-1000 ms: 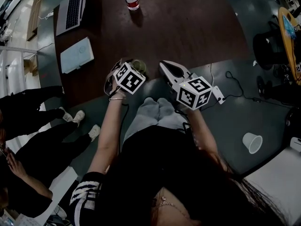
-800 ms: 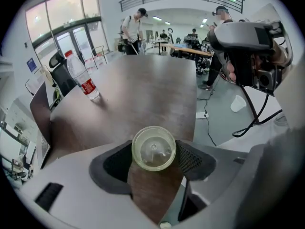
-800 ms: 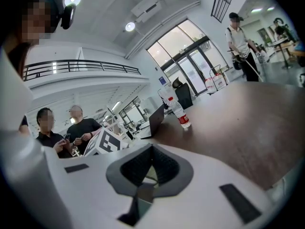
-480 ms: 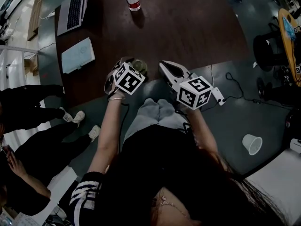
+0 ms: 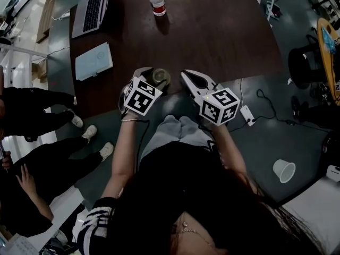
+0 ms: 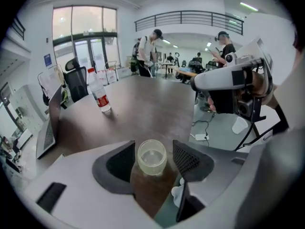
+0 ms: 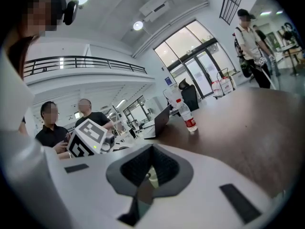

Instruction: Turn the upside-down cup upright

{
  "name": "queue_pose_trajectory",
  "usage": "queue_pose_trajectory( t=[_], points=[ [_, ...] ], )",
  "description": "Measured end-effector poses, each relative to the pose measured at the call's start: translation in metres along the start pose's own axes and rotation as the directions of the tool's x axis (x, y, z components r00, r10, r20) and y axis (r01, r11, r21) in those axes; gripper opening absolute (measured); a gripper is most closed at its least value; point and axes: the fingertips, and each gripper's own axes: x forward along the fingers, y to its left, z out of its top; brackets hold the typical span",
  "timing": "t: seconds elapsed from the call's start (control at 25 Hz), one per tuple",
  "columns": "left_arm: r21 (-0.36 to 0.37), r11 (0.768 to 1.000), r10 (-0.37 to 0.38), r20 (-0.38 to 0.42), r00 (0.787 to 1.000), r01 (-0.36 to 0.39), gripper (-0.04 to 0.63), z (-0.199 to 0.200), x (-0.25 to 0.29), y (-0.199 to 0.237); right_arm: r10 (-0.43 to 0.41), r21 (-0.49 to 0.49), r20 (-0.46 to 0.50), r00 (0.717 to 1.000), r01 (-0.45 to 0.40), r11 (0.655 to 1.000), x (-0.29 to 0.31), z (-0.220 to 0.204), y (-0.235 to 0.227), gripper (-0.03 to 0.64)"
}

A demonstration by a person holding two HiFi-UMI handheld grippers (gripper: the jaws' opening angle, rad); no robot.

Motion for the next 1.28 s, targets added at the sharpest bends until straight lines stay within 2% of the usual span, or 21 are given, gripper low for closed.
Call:
queue_pose_trajectory(
  t=[0.24, 0.48, 0.68, 0.8, 0.96, 1.12, 1.28],
  points=[
    [-0.084, 0.994, 0.081, 0.133, 0.988, -0.07, 0.206, 0.01, -0.034, 0.006, 0.016, -0.045, 0.012, 1.0, -0.016, 0.999, 0.001, 0.005, 0.012, 0.017],
    [-0.177, 0.979, 0.15, 0.282, 0.948, -0.103, 0.107, 0.016, -0.066, 0.005, -0.002, -0.147, 0.012, 1.0, 0.004, 0.989, 0.002, 0.007, 0.025, 0.017],
    [-0.248, 0.96, 0.206, 0.323, 0.924, -0.128, 0.067, 0.007, -0.086, 0.0, -0.012, -0.258, 0.025, 1.0, 0.019, 0.966, -0.003, 0.011, 0.039, 0.017],
    [-0.279, 0.949, 0.246, 0.358, 0.901, -0.149, 0.005, 0.007, -0.1, -0.002, -0.014, -0.289, 0.028, 1.0, 0.021, 0.957, -0.006, 0.012, 0.045, 0.017],
    [-0.311, 0.936, 0.283, 0.387, 0.878, -0.165, 0.003, 0.005, -0.117, -0.004, -0.014, -0.306, 0.029, 0.999, 0.022, 0.952, -0.01, 0.011, 0.05, 0.017],
    [-0.361, 0.912, 0.339, 0.4, 0.852, -0.194, 0.003, 0.004, -0.135, -0.005, -0.018, -0.328, 0.032, 0.999, 0.027, 0.944, -0.015, 0.013, 0.053, 0.017],
    [-0.397, 0.895, 0.37, 0.405, 0.836, -0.204, 0.003, 0.004, -0.145, -0.007, -0.034, -0.352, 0.038, 0.999, 0.045, 0.935, -0.02, 0.015, 0.055, 0.017]
  ],
)
